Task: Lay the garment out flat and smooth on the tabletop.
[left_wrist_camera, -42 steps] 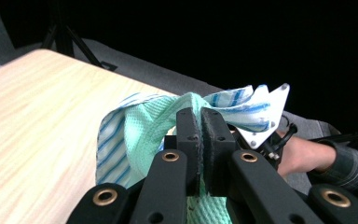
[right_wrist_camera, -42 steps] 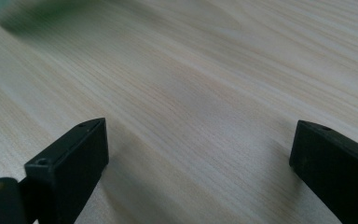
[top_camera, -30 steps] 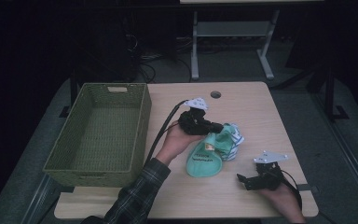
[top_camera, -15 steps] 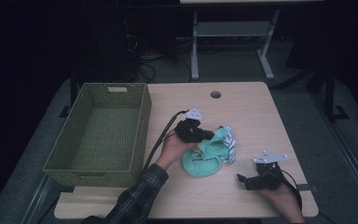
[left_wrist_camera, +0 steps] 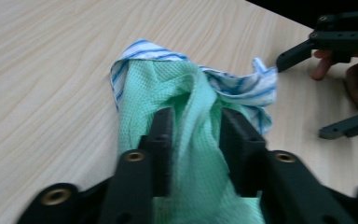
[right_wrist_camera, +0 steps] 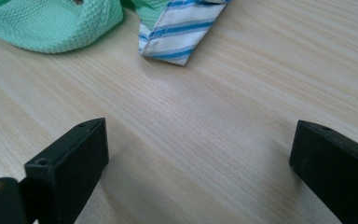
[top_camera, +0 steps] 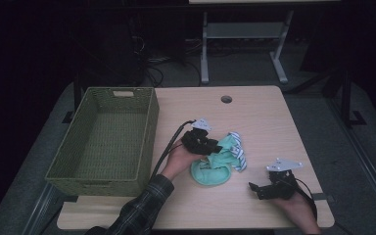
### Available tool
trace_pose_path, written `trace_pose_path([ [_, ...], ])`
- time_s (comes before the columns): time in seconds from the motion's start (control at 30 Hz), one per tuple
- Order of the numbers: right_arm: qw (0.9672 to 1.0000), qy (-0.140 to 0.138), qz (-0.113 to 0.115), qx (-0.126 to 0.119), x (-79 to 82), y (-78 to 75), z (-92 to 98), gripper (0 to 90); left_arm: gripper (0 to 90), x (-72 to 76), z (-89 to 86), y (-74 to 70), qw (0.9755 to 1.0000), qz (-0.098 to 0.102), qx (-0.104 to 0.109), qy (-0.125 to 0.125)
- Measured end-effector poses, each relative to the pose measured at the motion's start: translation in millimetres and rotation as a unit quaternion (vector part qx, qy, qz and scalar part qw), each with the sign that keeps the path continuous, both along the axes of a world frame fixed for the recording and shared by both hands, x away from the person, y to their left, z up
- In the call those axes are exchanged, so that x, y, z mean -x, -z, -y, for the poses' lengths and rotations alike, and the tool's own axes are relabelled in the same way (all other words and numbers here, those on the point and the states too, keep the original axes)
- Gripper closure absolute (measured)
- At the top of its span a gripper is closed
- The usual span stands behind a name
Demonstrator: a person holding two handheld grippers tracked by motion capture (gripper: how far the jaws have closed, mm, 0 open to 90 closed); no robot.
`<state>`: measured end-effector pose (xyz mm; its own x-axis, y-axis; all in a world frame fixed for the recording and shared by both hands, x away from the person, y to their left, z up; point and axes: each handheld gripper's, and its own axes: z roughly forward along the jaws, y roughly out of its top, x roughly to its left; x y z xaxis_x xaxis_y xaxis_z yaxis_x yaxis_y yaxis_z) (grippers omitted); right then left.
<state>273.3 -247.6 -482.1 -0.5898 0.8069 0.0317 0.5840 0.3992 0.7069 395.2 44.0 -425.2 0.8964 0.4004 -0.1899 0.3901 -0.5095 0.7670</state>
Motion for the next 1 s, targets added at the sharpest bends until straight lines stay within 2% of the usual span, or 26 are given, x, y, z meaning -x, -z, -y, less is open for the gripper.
trace_pose_path([
  [0.1,1.0,0.0,0.0,0.0,0.0,0.0,0.0,3.9,56.6,5.5,-6.4,-6.9,1.0,0.007,-0.002,-0.005],
  [0.27,1.0,0.0,0.0,0.0,0.1,0.0,0.0,3.9,58.4,15.6,-21.0,-13.6,0.9998,0.0,0.007,-0.019],
  [0.43,1.0,0.0,0.001,0.0,0.0,0.1,0.0,3.9,68.1,31.2,-33.1,-15.3,0.9996,0.0,0.005,-0.029],
  [0.6,1.0,0.0,0.001,0.0,-0.1,0.0,0.0,4.0,84.9,50.3,-40.8,-7.9,0.9995,0.006,-0.003,-0.03],
  [0.67,1.0,-0.001,0.001,0.0,-0.1,0.1,0.1,4.0,89.4,56.9,-44.1,-3.1,0.9994,0.003,-0.01,-0.034],
  [0.77,1.0,0.0,0.0,0.0,-0.1,0.1,0.0,3.9,89.6,63.1,-44.7,2.2,0.9992,-0.004,-0.024,-0.033],
  [0.9,1.0,0.0,0.0,0.0,-0.1,0.1,0.0,3.9,89.6,72.1,-42.2,10.6,0.9983,0.003,-0.052,-0.027],
  [1.0,1.0,0.0,0.001,0.0,-0.1,0.1,0.0,3.9,89.6,75.8,-43.0,18.8,0.9975,-0.003,-0.068,-0.02],
])
